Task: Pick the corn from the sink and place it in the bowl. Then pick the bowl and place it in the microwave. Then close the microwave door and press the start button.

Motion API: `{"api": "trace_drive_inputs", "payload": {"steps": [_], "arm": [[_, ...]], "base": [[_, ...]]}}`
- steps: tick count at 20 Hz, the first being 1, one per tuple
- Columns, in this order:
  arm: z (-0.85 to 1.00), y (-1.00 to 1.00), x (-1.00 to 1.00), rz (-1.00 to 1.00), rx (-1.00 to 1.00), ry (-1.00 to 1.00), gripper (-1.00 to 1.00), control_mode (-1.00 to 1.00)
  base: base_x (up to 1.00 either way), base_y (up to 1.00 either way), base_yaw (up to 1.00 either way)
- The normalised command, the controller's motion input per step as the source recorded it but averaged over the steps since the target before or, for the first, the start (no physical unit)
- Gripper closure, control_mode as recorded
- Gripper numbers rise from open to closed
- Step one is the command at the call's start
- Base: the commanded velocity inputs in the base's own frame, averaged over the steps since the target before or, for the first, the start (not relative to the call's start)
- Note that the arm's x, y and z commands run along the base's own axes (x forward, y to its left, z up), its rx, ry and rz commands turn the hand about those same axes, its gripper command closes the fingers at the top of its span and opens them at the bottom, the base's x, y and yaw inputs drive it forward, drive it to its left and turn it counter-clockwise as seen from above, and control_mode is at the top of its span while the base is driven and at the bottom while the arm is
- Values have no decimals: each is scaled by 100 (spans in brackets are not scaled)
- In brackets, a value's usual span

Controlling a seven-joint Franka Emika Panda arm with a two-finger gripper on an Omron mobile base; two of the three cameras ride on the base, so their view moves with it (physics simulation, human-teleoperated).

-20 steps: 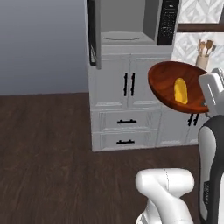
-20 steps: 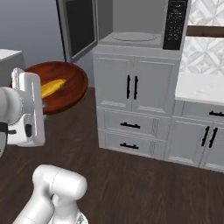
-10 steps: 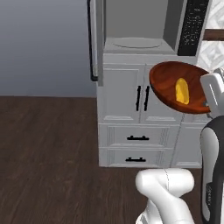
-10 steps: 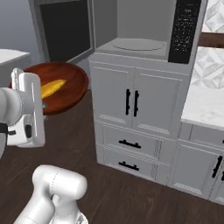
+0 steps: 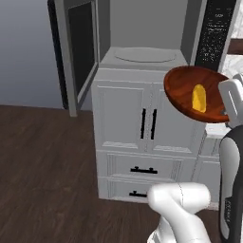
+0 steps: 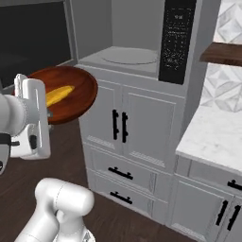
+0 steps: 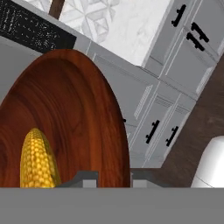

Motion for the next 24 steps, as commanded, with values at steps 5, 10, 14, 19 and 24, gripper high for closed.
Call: {"api": "trace_drive_inputs", "payload": {"steps": [5, 10, 14, 19, 24], "arm": [[0, 0, 0, 0, 0, 0, 100, 100], [0, 0, 0, 0, 0, 0, 100, 100], [0, 0, 0, 0, 0, 0, 100, 100], [0, 0, 0, 0, 0, 0, 100, 100], [0, 0, 0, 0, 0, 0, 100, 100]], "base": [[82, -38, 25], [22, -22, 30], [13, -26, 35], [24, -47, 24], [44, -10, 4]]}}
